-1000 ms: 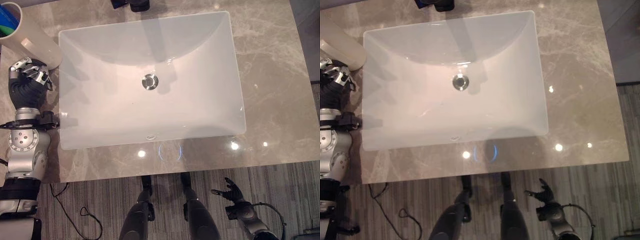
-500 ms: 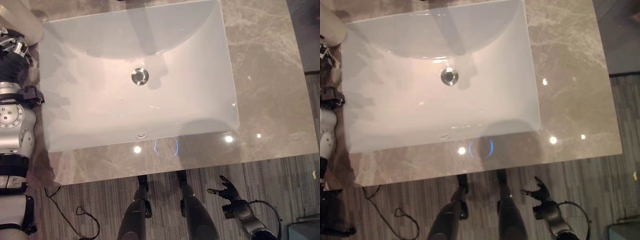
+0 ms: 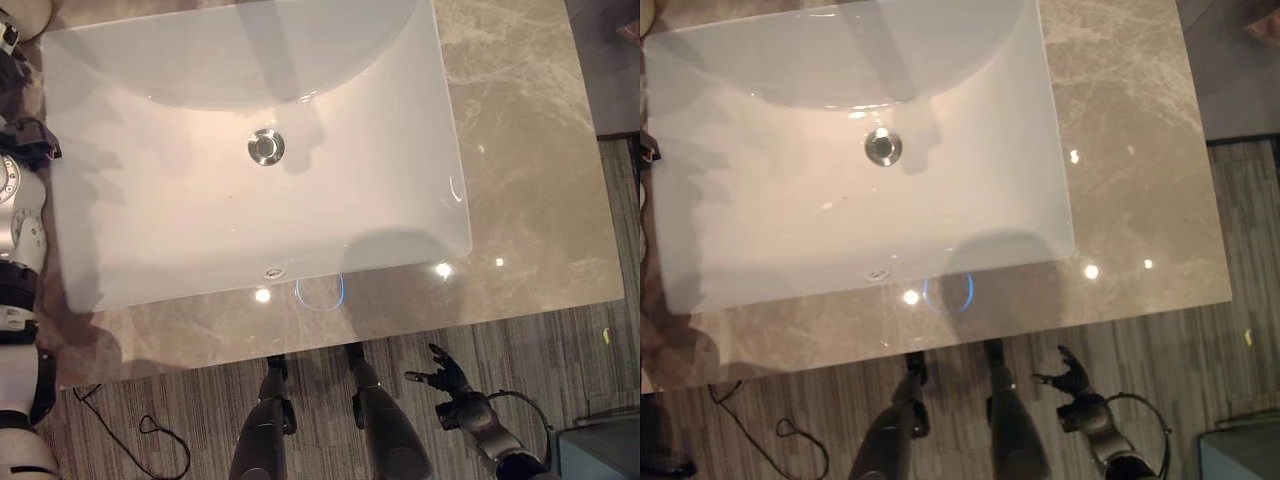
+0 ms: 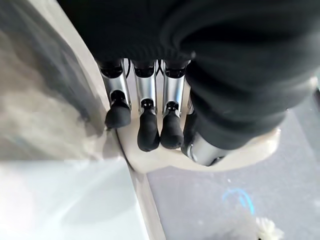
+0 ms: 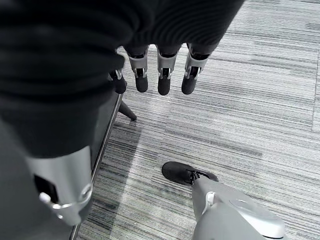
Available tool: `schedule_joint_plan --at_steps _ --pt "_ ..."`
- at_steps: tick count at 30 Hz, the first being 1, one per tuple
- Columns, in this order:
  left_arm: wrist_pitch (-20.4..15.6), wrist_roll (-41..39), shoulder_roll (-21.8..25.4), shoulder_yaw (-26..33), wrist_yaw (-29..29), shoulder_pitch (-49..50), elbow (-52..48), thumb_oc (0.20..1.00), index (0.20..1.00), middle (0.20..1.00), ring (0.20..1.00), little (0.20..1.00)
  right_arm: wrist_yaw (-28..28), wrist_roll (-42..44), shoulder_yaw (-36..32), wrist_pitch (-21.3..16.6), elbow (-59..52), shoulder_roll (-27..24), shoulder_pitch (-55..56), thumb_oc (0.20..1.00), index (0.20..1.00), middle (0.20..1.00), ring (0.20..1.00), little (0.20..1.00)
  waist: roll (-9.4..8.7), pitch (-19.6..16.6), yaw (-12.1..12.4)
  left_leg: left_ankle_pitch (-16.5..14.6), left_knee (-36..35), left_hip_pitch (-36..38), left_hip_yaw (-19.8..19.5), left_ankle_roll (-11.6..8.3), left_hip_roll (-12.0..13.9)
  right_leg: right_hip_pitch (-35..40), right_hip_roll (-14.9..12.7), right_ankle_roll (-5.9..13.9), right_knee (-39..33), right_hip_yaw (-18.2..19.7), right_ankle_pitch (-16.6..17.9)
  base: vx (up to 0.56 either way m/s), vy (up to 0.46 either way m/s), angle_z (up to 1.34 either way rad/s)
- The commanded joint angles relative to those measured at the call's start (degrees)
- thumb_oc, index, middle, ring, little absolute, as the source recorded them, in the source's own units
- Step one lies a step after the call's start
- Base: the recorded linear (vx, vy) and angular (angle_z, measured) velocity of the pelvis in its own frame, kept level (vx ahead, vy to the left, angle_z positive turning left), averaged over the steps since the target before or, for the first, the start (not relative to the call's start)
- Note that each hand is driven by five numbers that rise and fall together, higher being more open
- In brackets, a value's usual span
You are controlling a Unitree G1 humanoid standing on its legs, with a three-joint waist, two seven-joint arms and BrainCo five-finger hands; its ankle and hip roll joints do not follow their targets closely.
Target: Put brush and paste in cup on sink, flatten towel.
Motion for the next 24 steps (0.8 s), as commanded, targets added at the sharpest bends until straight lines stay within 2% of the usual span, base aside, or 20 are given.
schedule_joint_plan --at_steps 1,4,6,10,12,15,16,18,20,22,24 --pt "-0.6 -0.3 -2.1 0.1 -0.3 5.9 0.4 0.2 0.2 0.2 0.2 0.2 -0.7 1.4 -1.3 -1.2 -0.8 -0.9 1.1 1.0 1.0 1.0 1.0 1.0 0.41 -0.2 1.0 -2.4 0.3 4.2 -2.5 -2.0 0.5 2.1 -4.3 5.68 -0.1 -2.8 1.8 0.01 0.033 0.0" --pt "-0.4 1.0 -1.1 1.9 0.7 7.8 1.0 0.2 0.2 0.2 0.2 0.2 -0.7 1.2 -1.6 -1.2 -1.1 -1.0 1.0 1.0 1.0 1.0 1.0 1.0 0.57 -0.2 1.3 -2.4 0.3 4.0 -2.4 -1.91 0.3 2.0 -4.5 5.7 -0.1 -2.9 1.8 0.0 0.0 0.0" --pt "0.2 1.9 0.2 2.3 1.8 6.5 5.4 0.2 0.2 0.2 0.2 0.2 -0.8 0.8 -1.3 -1.4 -1.6 -1.4 0.9 1.0 1.0 1.0 1.0 1.0 0.65 -0.1 1.2 -2.4 0.3 3.7 -2.3 -1.95 0.2 1.8 -4.5 5.76 -0.1 -3.0 1.9 0.0 0.0 0.0" --pt "1.0 3.3 2.2 -0.2 2.8 1.6 10.5 0.2 0.2 0.2 0.2 0.2 -0.8 0.8 -1.1 -1.5 -1.8 -1.9 0.7 1.0 1.0 1.0 1.0 1.0 0.49 0.0 0.9 -2.2 0.3 3.1 -2.3 -2.01 0.3 1.2 -4.6 5.99 -0.1 -3.2 2.2 0.0 0.0 0.0" --pt "1.2 4.2 3.1 -2.8 4.0 -2.8 11.8 0.2 0.2 0.2 0.2 0.2 -0.8 0.8 -0.8 -1.6 -2.3 -2.5 0.7 1.0 1.0 1.0 1.0 1.0 0.2 0.2 0.7 -2.1 0.3 2.8 -2.3 -1.95 0.3 1.0 -4.5 6.18 -0.1 -3.2 2.5 0.0 0.0 0.0" --pt "3.2 6.5 4.7 -8.4 4.3 -11.1 19.5 0.2 0.2 0.2 0.2 0.2 -0.5 1.2 -0.5 -2.0 -3.9 -3.5 1.5 1.0 1.0 1.0 1.0 1.0 -0.42 0.2 -0.1 -2.0 0.3 2.1 -2.2 -2.09 0.7 0.5 -4.3 6.55 -0.1 -3.6 2.8 0.0 0.001 0.08" --pt "3.2 6.4 4.7 -8.8 4.3 -11.6 19.7 0.2 0.2 0.2 0.2 0.2 -0.5 1.1 -0.6 -2.0 -3.9 -3.4 1.5 1.0 1.0 1.0 1.0 1.0 -0.53 0.2 0.0 -1.7 0.3 1.9 -2.3 -2.1 0.7 0.3 -4.4 6.53 -0.1 -3.6 3.0 0.0 0.006 0.12" --pt "4.3 6.9 4.6 -13.4 4.7 -18.4 23.6 0.2 0.2 0.2 0.2 0.2 -0.5 2.0 -0.7 -2.2 -4.7 -3.5 2.0 1.0 1.0 1.0 1.0 1.0 -1.06 0.1 -0.6 -1.5 0.3 1.0 -2.4 -2.09 0.9 -0.4 -4.3 6.81 -0.1 -3.9 3.3 0.0 0.005 0.1" --pt "4.6 7.8 4.5 -14.5 5.0 -20.9 25.2 0.2 0.2 0.2 0.2 0.2 -0.3 2.2 -0.6 -2.6 -5.4 -3.4 2.8 1.0 1.0 1.0 1.0 1.0 -1.42 0.1 -0.9 -1.4 0.3 0.5 -2.2 -2.22 1.1 -0.7 -4.3 6.97 -0.1 -4.2 3.5 0.01 0.008 0.05" --pt "5.3 9.1 2.8 -18.6 5.6 -26.9 27.8 0.2 0.2 0.2 0.2 0.2 0.1 2.3 0.4 -2.7 -5.4 -2.9 3.0 1.0 1.0 1.0 1.0 1.0 -1.55 0.1 -1.4 -1.5 0.3 -0.4 -2.6 -2.36 1.1 -1.0 -4.6 7.18 -0.1 -5.1 3.5 0.03 0.021 0.04" --pt "5.6 9.6 2.6 -19.9 5.5 -28.5 29.2 0.2 0.2 0.2 0.2 0.2 0.3 2.3 0.8 -2.9 -5.7 -2.7 3.2 1.0 1.0 1.0 1.0 1.0 -1.63 0.0 -1.5 -1.4 0.3 -0.8 -2.7 -2.5 1.2 -1.2 -4.6 7.22 -0.1 -5.2 3.5 0.02 0.006 0.13"
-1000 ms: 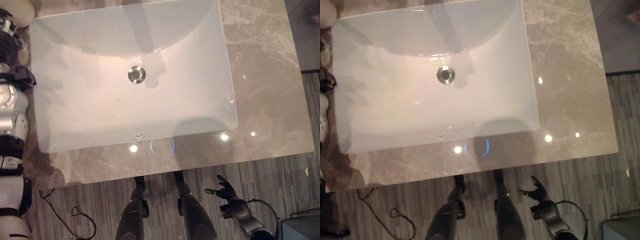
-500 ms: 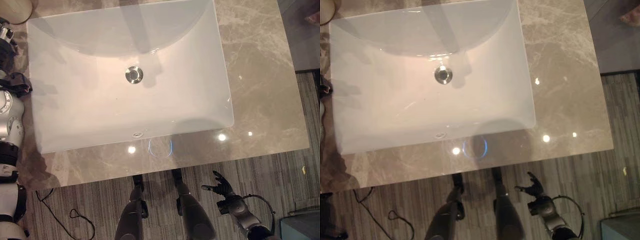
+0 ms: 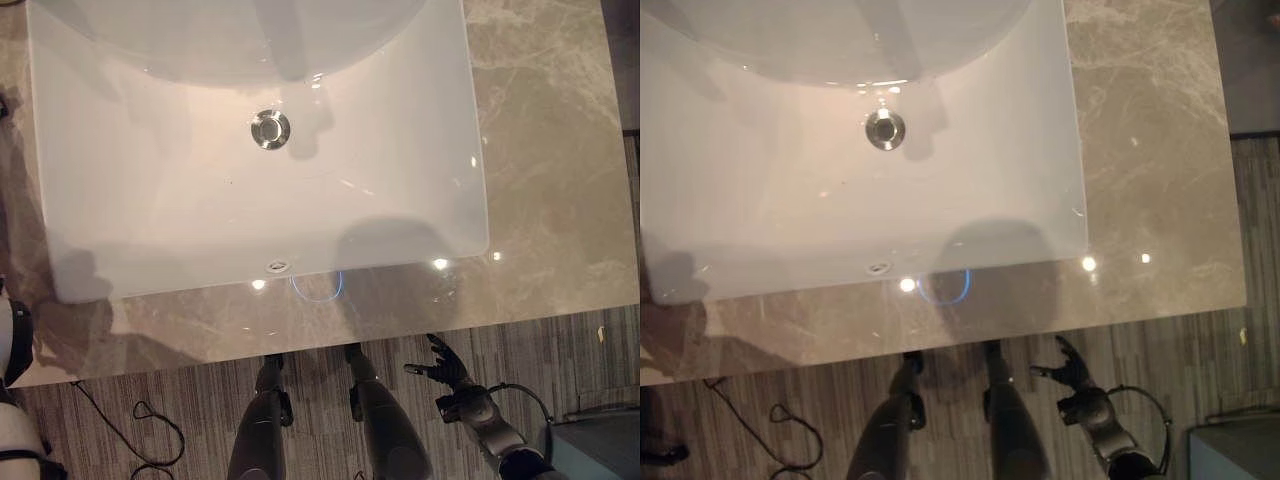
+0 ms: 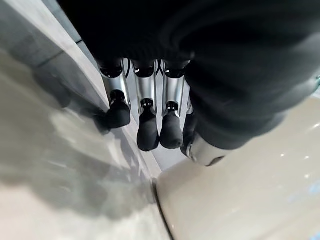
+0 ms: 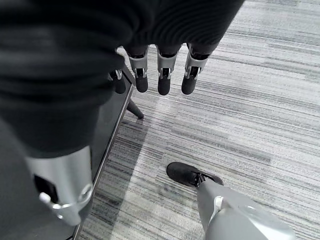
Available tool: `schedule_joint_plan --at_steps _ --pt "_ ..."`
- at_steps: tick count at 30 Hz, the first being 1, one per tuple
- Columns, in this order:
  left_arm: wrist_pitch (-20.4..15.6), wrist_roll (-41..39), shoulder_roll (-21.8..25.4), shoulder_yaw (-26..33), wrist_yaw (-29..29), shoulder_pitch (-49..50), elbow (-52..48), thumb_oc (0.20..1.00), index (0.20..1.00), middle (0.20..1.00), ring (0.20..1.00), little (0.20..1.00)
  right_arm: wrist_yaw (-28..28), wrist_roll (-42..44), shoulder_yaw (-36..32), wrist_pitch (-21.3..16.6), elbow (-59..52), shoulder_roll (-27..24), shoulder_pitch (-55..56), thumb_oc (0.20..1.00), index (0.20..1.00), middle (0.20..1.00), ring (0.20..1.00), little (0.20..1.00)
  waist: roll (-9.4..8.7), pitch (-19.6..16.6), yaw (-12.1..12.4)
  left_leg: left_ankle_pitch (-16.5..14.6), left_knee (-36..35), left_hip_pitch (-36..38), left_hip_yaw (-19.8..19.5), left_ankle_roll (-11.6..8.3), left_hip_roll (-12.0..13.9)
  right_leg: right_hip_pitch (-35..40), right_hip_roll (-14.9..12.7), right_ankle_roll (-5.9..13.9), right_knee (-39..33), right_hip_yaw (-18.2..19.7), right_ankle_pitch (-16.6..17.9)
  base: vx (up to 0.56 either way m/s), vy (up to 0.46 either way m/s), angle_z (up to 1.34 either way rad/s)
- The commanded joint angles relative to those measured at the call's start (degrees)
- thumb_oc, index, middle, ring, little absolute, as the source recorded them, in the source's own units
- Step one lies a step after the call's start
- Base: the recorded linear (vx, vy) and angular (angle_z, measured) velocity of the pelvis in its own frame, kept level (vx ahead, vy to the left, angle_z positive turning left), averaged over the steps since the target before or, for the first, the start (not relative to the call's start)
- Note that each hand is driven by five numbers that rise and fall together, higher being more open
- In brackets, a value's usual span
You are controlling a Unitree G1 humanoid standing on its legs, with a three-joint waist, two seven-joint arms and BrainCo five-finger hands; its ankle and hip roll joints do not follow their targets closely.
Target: Put brush and paste in cup on sink, flatten towel.
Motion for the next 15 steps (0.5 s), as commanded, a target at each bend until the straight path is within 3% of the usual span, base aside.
schedule_joint_plan --at_steps 1,8,15 --pt "0.8 5.2 -1.1 -5.3 1.5 -4.9 5.3 0.2 0.2 0.2 0.2 0.2 0.9 2.1 0.5 -1.9 -2.5 -1.0 2.9 1.0 1.0 1.0 1.0 1.0 -1.27 -0.4 -1.1 -2.5 0.3 2.9 -0.8 -2.38 1.0 1.6 -5.1 7.6 -0.1 -2.7 3.1 0.01 -0.001 0.15" --pt "1.5 21.3 -2.1 -15.5 2.4 -9.4 3.2 0.2 0.2 0.2 0.2 0.2 2.5 1.4 2.5 -3.4 -6.8 -1.5 3.5 1.0 1.0 1.0 1.0 1.0 -0.76 -1.0 -1.5 -2.5 0.3 1.6 -0.9 -2.67 0.6 0.9 -5.7 7.82 -0.1 -3.6 3.2 0.01 0.021 0.11" --pt "0.7 21.9 -5.2 -14.8 2.6 -7.5 1.7 0.2 0.2 0.2 0.2 0.2 2.3 0.3 2.7 -3.9 -8.5 -2.1 4.3 1.0 1.0 1.0 1.0 1.0 -0.22 -1.2 -1.8 -2.7 0.3 1.9 -0.2 -2.94 0.6 1.1 -6.0 7.87 -0.1 -3.8 2.8 0.0 0.003 0.0"
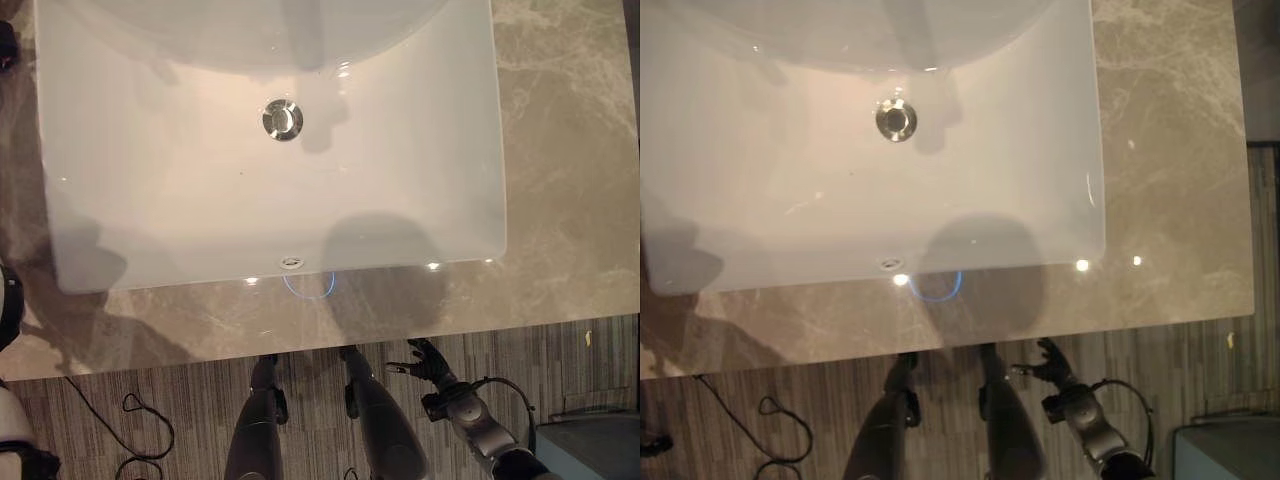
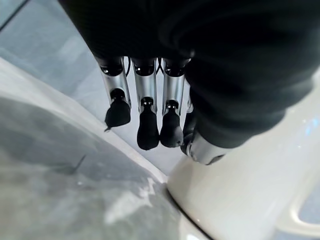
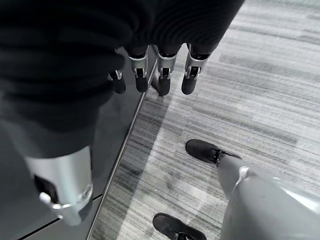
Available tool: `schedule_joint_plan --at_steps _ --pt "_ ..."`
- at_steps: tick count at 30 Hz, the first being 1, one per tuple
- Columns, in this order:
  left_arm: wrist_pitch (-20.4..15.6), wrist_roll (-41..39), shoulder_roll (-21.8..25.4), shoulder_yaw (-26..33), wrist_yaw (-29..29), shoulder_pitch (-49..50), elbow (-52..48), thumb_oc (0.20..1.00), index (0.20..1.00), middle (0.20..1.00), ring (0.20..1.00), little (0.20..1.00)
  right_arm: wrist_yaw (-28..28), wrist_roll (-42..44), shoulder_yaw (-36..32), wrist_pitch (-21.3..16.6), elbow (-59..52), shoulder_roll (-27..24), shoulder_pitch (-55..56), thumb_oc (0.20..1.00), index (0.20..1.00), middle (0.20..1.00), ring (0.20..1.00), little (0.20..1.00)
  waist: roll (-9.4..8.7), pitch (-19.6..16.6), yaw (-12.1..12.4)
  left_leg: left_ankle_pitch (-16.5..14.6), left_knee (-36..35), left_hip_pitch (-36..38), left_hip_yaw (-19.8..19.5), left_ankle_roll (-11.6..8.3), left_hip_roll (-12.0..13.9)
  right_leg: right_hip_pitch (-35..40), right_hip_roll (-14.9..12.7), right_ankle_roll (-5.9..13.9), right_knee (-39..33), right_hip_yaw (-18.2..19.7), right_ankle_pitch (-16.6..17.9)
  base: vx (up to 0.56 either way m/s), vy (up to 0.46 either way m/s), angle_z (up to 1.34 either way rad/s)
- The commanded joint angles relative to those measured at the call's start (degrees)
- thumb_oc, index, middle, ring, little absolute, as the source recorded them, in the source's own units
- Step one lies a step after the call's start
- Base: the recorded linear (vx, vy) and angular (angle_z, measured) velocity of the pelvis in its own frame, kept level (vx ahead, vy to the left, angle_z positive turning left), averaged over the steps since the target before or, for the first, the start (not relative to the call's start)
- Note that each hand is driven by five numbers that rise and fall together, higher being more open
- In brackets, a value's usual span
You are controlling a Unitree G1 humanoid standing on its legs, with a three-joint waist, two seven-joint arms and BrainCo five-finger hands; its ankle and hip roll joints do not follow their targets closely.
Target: Put brush and paste in cup on sink, flatten towel.
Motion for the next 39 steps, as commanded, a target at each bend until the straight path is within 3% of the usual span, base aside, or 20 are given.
schedule_joint_plan --at_steps 1,16,24,29,31,33,34,37,38,39 --pt "-0.8 2.0 -5.8 -2.6 0.6 2.8 3.0 0.2 0.2 0.2 0.2 0.2 -0.5 -1.3 -1.4 -1.5 -2.3 -2.3 4.0 1.0 1.0 1.0 1.0 1.0 0.65 -1.0 -1.0 -3.4 0.3 3.9 1.9 -2.83 1.6 2.1 -5.2 7.73 -0.1 -1.9 2.9 0.0 0.0 0.0" --pt "-1.0 -0.5 -9.6 -0.4 1.6 2.3 3.8 0.2 0.2 0.2 0.2 0.2 -0.6 -2.1 -1.4 -1.4 -2.6 -3.0 5.9 1.0 1.0 1.0 1.0 1.0 0.23 -0.7 -1.9 -3.2 0.3 4.4 3.5 -3.51 2.6 1.4 -4.6 7.54 -0.1 -1.6 3.3 -0.01 -0.009 0.0" --pt "3.2 8.1 -10.1 2.8 7.6 4.7 8.2 0.2 0.2 0.2 0.2 0.2 -1.4 -3.4 0.6 -1.1 0.7 -2.0 5.0 1.0 1.0 1.0 1.0 1.0 -0.87 -1.6 -1.2 -3.2 0.3 6.9 3.7 -3.67 3.4 3.4 -4.1 7.44 -0.1 -2.3 2.9 0.01 -0.035 -0.04" --pt "3.3 7.5 -4.8 12.9 10.2 17.6 6.0 0.2 0.2 0.2 0.2 0.2 -0.8 -4.5 1.6 0.1 5.1 -1.0 4.2 1.0 1.0 1.0 1.0 1.0 -2.92 -4.5 1.4 -4.3 0.3 12.5 3.2 -4.09 4.4 9.3 -3.7 6.81 -0.1 -4.2 1.3 0.08 -0.057 -0.12" --pt "2.9 6.8 -3.5 16.4 11.3 22.2 1.3 0.2 0.2 0.2 0.2 0.2 -0.8 -4.9 1.5 0.5 6.4 -0.9 3.8 1.0 1.0 1.0 1.0 1.0 -3.0 -5.0 2.1 -4.2 0.3 13.4 2.9 -4.13 4.5 10.5 -3.8 6.66 -0.1 -5.0 1.1 0.07 -0.048 0.02" --pt "0.4 6.3 -0.3 25.5 13.7 36.3 -14.2 0.2 0.2 0.2 0.2 0.2 -0.7 -5.5 0.1 1.6 8.9 0.0 3.8 1.0 1.0 1.0 1.0 1.0 -3.4 -6.1 4.7 -4.7 0.3 16.3 2.0 -4.32 4.5 14.4 -3.6 6.18 -0.1 -6.6 -0.4 0.07 -0.056 0.07" --pt "0.6 6.4 -0.3 26.3 13.8 37.2 -14.7 0.2 0.2 0.2 0.2 0.2 -0.7 -5.5 0.3 1.6 8.9 -0.2 3.7 1.0 1.0 1.0 1.0 1.0 -3.25 -6.2 4.4 -4.5 0.3 16.2 1.9 -4.3 4.5 14.3 -3.7 6.17 -0.1 -6.6 -0.3 0.01 -0.027 0.19" --pt "-2.3 7.2 -1.0 42.6 15.9 59.3 -26.0 0.2 0.2 0.2 0.2 0.2 -0.6 -6.1 -1.7 2.5 11.3 1.3 3.3 1.0 1.0 1.0 1.0 1.0 -3.3 -7.4 6.6 -5.0 0.3 19.1 1.0 -4.59 4.7 18.3 -3.4 5.46 -0.1 -8.6 -1.9 0.03 -0.019 0.31" --pt "-3.4 8.1 -4.6 53.3 17.4 73.2 -31.8 0.2 0.2 0.2 0.2 0.2 -0.4 -6.0 -3.6 2.7 12.3 2.5 3.4 1.0 1.0 1.0 1.0 1.0 -3.3 -8.3 8.3 -5.4 0.3 21.2 0.3 -4.59 4.7 21.3 -3.0 4.89 0.0 -9.8 -3.1 0.02 -0.004 0.36" --pt "-3.2 8.2 -4.7 54.0 17.4 73.9 -32.2 0.2 0.2 0.2 0.2 0.2 -0.4 -6.0 -3.3 2.7 12.3 2.4 3.3 1.0 1.0 1.0 1.0 1.0 -3.24 -8.4 7.9 -5.2 0.3 21.1 0.2 -4.56 4.6 21.3 -3.1 4.88 0.0 -9.9 -2.9 0.03 -0.002 0.32"
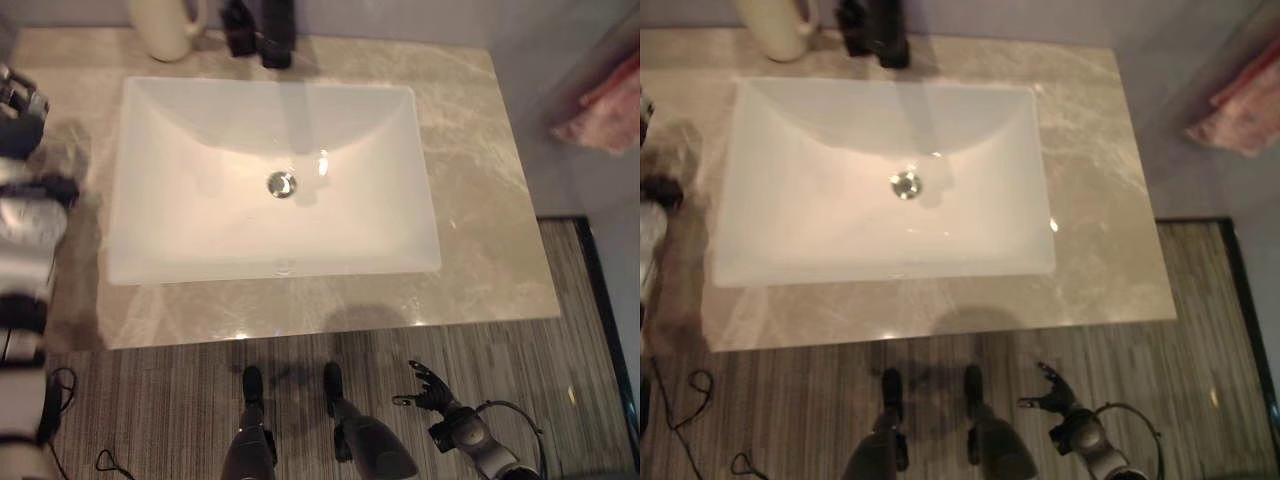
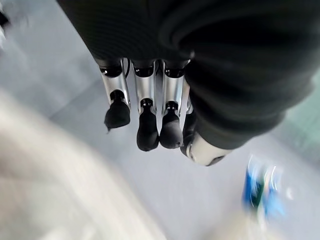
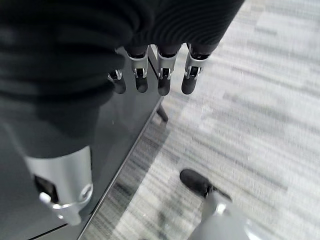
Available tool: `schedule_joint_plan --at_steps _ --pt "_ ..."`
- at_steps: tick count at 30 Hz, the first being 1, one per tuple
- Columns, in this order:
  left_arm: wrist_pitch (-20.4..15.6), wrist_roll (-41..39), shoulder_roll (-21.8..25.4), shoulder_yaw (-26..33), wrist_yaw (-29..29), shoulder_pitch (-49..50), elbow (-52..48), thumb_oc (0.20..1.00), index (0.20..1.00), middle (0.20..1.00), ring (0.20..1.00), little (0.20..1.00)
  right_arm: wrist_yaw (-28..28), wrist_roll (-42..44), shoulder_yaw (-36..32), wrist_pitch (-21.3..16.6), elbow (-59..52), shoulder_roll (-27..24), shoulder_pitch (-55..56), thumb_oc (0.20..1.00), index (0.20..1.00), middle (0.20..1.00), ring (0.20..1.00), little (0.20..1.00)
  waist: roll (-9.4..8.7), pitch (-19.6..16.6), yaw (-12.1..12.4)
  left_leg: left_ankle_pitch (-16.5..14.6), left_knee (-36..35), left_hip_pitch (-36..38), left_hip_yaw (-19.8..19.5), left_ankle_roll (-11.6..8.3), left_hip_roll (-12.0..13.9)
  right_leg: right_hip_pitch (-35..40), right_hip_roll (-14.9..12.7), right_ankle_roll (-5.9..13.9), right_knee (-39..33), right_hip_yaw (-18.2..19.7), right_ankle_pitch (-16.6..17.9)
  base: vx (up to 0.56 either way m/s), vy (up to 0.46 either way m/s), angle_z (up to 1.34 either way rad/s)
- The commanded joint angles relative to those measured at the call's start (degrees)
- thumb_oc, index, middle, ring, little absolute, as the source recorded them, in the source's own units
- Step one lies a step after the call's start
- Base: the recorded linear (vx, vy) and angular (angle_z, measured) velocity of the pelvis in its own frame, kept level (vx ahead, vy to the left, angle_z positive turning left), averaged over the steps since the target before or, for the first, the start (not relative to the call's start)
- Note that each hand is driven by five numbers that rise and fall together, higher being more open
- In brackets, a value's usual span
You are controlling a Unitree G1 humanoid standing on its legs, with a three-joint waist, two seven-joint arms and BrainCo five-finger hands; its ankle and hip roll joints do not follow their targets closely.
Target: Put brush and paste in cup on sink, flatten towel.
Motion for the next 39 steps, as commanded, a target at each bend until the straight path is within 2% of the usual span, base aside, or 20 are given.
schedule_joint_plan --at_steps 1,3,4,7,8,11,15,16,18,20,23,25,27,29,31,35,36,37,38,39 --pt "-3.4 2.1 -0.9 9.7 4.4 13.0 -1.7 0.2 0.2 0.2 0.2 0.2 -0.1 -0.7 -3.2 -0.2 2.5 1.9 1.0 1.0 1.0 1.0 1.0 1.0 -0.47 -5.5 4.3 -2.9 0.6 4.7 2.2 -2.48 2.0 3.6 -5.2 7.13 0.3 -4.4 -0.4 0.02 0.002 0.33" --pt "-3.5 4.2 -8.1 14.1 4.5 21.6 -4.1 0.2 0.2 0.2 0.2 0.2 -0.2 -1.2 -4.8 0.1 4.7 2.7 0.6 1.0 1.0 1.0 1.0 1.0 -0.37 -6.8 6.0 -3.0 0.6 6.8 0.8 -2.33 1.9 6.2 -5.1 6.64 2.0 -6.3 -2.5 0.01 0.008 0.59" --pt "-3.4 4.4 -8.4 14.5 4.5 22.2 -4.6 0.2 0.2 0.2 0.2 0.2 -0.2 -1.2 -4.6 0.1 4.7 2.6 0.6 1.0 1.0 1.0 1.0 1.0 -0.26 -6.7 5.7 -3.0 0.6 6.9 0.6 -2.34 1.8 6.5 -5.1 6.65 2.1 -6.5 -2.6 -0.02 0.016 0.59" --pt "-4.0 4.9 -17.4 17.6 4.2 30.0 -4.9 0.2 0.2 0.2 0.2 0.2 -0.1 -0.4 -8.2 0.0 5.4 3.0 2.0 1.0 1.0 1.0 1.0 1.0 -0.21 -8.4 7.9 -3.0 0.6 8.1 -1.4 -2.24 1.0 9.9 -5.6 6.41 1.8 -9.4 -3.5 -0.03 0.014 0.75" --pt "-4.0 4.9 -17.5 17.7 4.2 30.2 -5.1 0.2 0.2 0.2 0.2 0.2 -0.1 -0.4 -8.1 0.0 5.4 2.9 2.1 1.0 1.0 1.0 1.0 1.0 -0.12 -8.4 7.7 -3.0 0.6 8.2 -1.6 -2.24 0.9 10.1 -5.6 6.42 1.7 -9.7 -3.5 -0.09 -0.002 0.59" --pt "-3.2 1.0 -23.3 16.6 1.2 33.8 2.9 0.2 0.2 0.2 0.2 0.2 0.2 0.2 -9.7 -0.1 5.6 3.2 3.0 1.0 1.0 1.0 1.0 1.0 0.02 -9.3 8.7 -2.0 0.6 7.9 -2.8 -2.41 0.6 11.1 -5.5 5.83 1.7 -11.4 -3.8 -0.11 -0.013 0.34" --pt "1.3 -1.8 -31.2 7.1 -7.5 34.9 24.2 0.511 0.511 0.511 0.511 0.511 0.8 -0.8 -9.9 0.3 5.4 2.8 4.0 1.0 1.0 1.0 1.0 1.0 0.88 -9.6 6.8 -2.1 0.6 10.4 -1.2 -1.32 0.8 11.9 -4.4 4.72 1.5 -9.4 -4.4 -0.05 0.027 0.1" --pt "2.8 -0.3 -33.0 3.7 -10.2 34.9 27.0 1.0 1.0 1.0 1.0 1.0 0.9 -1.3 -9.4 0.4 5.2 2.4 4.0 1.0 1.0 1.0 1.0 1.0 1.24 -9.4 6.3 -2.4 0.6 11.4 -0.4 -0.76 0.7 12.0 -4.3 4.56 1.7 -8.2 -4.2 -0.03 0.058 -0.28" --pt "4.1 1.4 -34.2 1.2 -11.9 34.4 30.4 1.0 1.0 1.0 1.0 1.0 0.9 -1.6 -9.2 0.5 5.0 2.0 3.5 1.0 1.0 1.0 1.0 1.0 1.53 -9.5 5.6 -2.5 0.6 11.5 0.2 -0.29 0.7 11.4 -4.3 4.51 1.7 -7.1 -3.9 -0.05 0.053 -0.26" --pt "6.3 7.7 -37.0 -11.8 -19.7 31.5 32.6 1.0 1.0 1.0 1.0 1.0 0.9 -0.8 -8.8 0.7 5.7 0.6 1.5 1.0 1.0 1.0 1.0 1.0 2.68 -8.5 4.1 -3.3 0.6 12.2 -2.5 1.01 -0.9 8.9 -4.1 4.43 2.4 -2.6 -2.8 -0.13 0.093 -0.46" --pt "6.6 8.7 -38.2 -21.0 -29.3 30.0 32.2 1.0 1.0 1.0 1.0 1.0 2.2 -1.0 -9.0 1.5 9.3 -0.9 -0.6 1.0 1.0 1.0 1.0 1.0 3.42 -7.9 3.0 -5.7 2.4 12.2 -6.8 2.48 -3.7 6.8 -3.8 4.43 2.3 2.3 -1.3 -0.1 0.084 -0.79" --pt "6.4 9.8 -37.9 -23.0 -30.4 29.4 31.2 1.0 1.0 1.0 1.0 1.0 2.6 -1.8 -8.7 1.6 9.7 -1.1 -1.2 1.0 1.0 1.0 1.0 1.0 3.43 -8.0 2.7 -6.8 3.5 11.8 -7.5 3.1 -4.7 5.9 -3.7 4.37 2.4 4.2 -0.7 -0.06 0.064 -1.08" --pt "5.4 11.9 -37.0 -29.4 -34.8 28.1 27.7 1.0 1.0 1.0 1.0 1.0 3.4 -2.9 -8.7 2.2 12.7 -1.6 -1.9 1.0 1.0 1.0 1.0 1.0 3.59 -7.5 2.3 -9.4 6.7 11.6 -10.1 4.53 -7.5 3.8 -3.3 5.03 3.6 9.1 0.2 -0.09 0.113 -0.91" --pt "4.8 13.1 -36.3 -31.7 -36.8 27.7 27.2 1.0 1.0 1.0 1.0 1.0 3.7 -2.9 -9.2 2.3 14.1 -1.7 -1.5 1.0 1.0 1.0 1.0 1.0 3.72 -7.4 2.1 -10.1 7.6 11.8 -9.8 4.79 -8.1 3.2 -3.1 5.31 4.1 10.6 0.4 -0.07 0.116 -0.84" --pt "4.1 15.0 -34.7 -35.2 -39.0 26.6 24.3 1.0 1.0 1.0 1.0 1.0 4.1 -3.6 -10.0 2.6 15.8 -1.9 -0.7 1.0 1.0 1.0 1.0 1.0 3.89 -7.2 1.3 -11.0 8.1 12.6 -8.3 5.53 -8.6 2.6 -3.2 6.22 5.0 12.6 1.1 -0.08 0.154 -0.94" --pt "3.7 14.4 -33.1 -36.1 -39.1 24.1 21.9 1.0 1.0 1.0 1.0 1.0 3.8 -2.4 -12.0 2.9 16.6 -1.9 0.0 1.0 1.0 1.0 1.0 1.0 4.01 -6.2 0.2 -11.6 7.8 13.4 -4.9 7.37 -10.0 -0.5 -3.6 8.93 5.8 16.5 4.0 -0.16 0.171 -0.69" --pt "3.7 13.8 -33.2 -35.9 -38.6 22.8 22.4 1.0 1.0 1.0 1.0 1.0 3.6 -0.8 -13.2 3.0 16.1 -1.7 0.0 1.0 1.0 1.0 1.0 1.0 3.97 -5.3 -0.7 -11.5 7.3 13.5 -2.6 7.91 -10.1 -2.5 -4.1 10.29 6.1 17.2 6.0 -0.1 0.082 -0.76" --pt "3.6 13.8 -33.2 -36.0 -38.6 22.7 22.4 1.0 1.0 1.0 1.0 1.0 3.6 -0.8 -13.3 3.0 16.1 -1.7 0.0 1.0 1.0 1.0 1.0 1.0 3.97 -5.2 -0.3 -11.6 7.2 13.6 -2.2 7.93 -10.1 -2.6 -4.0 10.31 6.1 17.6 6.0 -0.19 0.119 -1.16" --pt "3.5 13.4 -34.0 -35.4 -37.6 20.9 23.8 1.0 1.0 1.0 1.0 1.0 3.2 0.4 -14.1 2.8 14.5 -1.2 0.1 1.0 1.0 1.0 1.0 1.0 4.17 -3.7 -0.9 -11.8 6.9 14.3 1.3 8.05 -9.2 -4.5 -5.1 10.94 6.7 14.9 7.6 -0.14 0.048 -1.13" --pt "3.6 13.0 -34.3 -35.3 -37.1 20.3 23.8 1.0 1.0 1.0 1.0 1.0 2.9 1.2 -14.5 2.7 14.3 -0.9 -0.1 1.0 1.0 1.0 1.0 1.0 4.53 -3.0 -0.7 -11.7 6.9 14.5 3.4 7.9 -8.2 -4.9 -6.4 10.25 6.9 10.9 6.7 -0.18 0.056 -1.42"
